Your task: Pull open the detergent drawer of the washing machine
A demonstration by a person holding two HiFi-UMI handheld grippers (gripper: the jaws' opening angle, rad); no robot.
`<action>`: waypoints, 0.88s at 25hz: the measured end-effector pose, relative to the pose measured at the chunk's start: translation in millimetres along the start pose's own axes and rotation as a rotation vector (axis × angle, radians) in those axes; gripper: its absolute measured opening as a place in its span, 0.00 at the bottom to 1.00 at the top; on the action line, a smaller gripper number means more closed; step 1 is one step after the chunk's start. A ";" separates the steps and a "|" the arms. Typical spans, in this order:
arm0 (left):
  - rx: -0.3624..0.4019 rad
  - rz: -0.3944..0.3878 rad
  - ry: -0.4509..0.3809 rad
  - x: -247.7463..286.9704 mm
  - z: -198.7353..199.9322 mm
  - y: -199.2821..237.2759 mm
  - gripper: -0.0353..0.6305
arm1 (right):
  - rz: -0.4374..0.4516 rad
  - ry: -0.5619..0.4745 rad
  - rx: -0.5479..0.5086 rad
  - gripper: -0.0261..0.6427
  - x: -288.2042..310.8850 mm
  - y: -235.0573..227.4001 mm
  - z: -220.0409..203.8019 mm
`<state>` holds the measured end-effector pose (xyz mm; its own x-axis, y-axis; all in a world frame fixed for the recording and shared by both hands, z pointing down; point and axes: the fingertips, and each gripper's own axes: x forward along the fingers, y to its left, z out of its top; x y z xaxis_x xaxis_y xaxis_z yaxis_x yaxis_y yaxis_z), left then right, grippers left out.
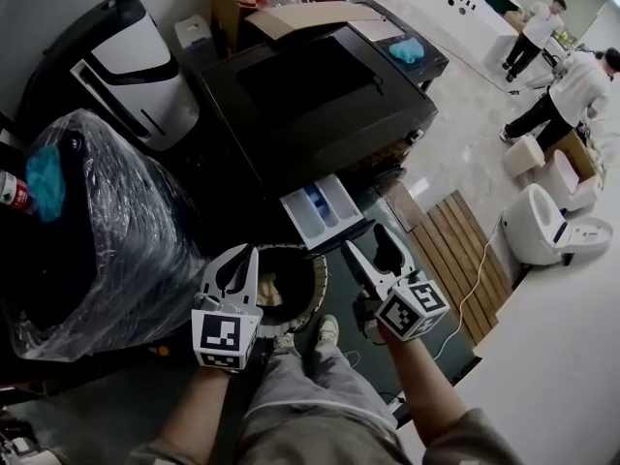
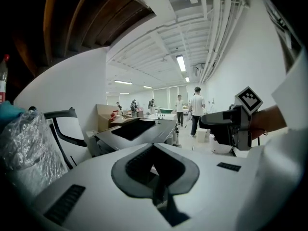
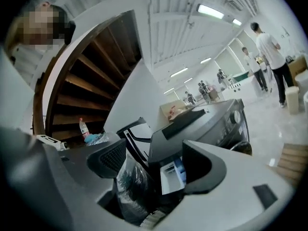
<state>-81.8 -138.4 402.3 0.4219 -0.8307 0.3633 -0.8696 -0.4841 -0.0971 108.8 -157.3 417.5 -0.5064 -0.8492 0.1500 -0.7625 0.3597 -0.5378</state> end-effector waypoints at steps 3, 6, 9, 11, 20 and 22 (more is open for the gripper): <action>0.026 0.010 -0.017 -7.2 17.1 5.3 0.08 | 0.008 -0.023 -0.118 0.57 -3.8 18.7 24.8; 0.049 0.022 -0.041 -15.9 35.7 9.1 0.08 | 0.042 -0.067 -0.229 0.49 -7.6 48.6 58.0; 0.034 0.023 -0.070 -25.7 55.7 11.8 0.08 | 0.055 -0.080 -0.326 0.46 -14.7 68.9 80.8; 0.031 0.021 -0.089 -32.1 70.8 13.6 0.08 | 0.069 -0.095 -0.359 0.44 -20.5 77.3 86.8; 0.089 0.048 -0.182 -57.8 128.9 33.0 0.08 | 0.142 -0.152 -0.487 0.35 -34.3 136.2 130.6; 0.085 0.050 -0.200 -63.6 138.1 34.9 0.08 | 0.154 -0.164 -0.489 0.32 -36.3 146.2 139.0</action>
<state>-103.5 -140.5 247.8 0.4291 -0.8879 0.1656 -0.8693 -0.4558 -0.1912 71.7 -127.6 218.1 -0.5877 -0.8073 -0.0530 -0.8025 0.5901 -0.0882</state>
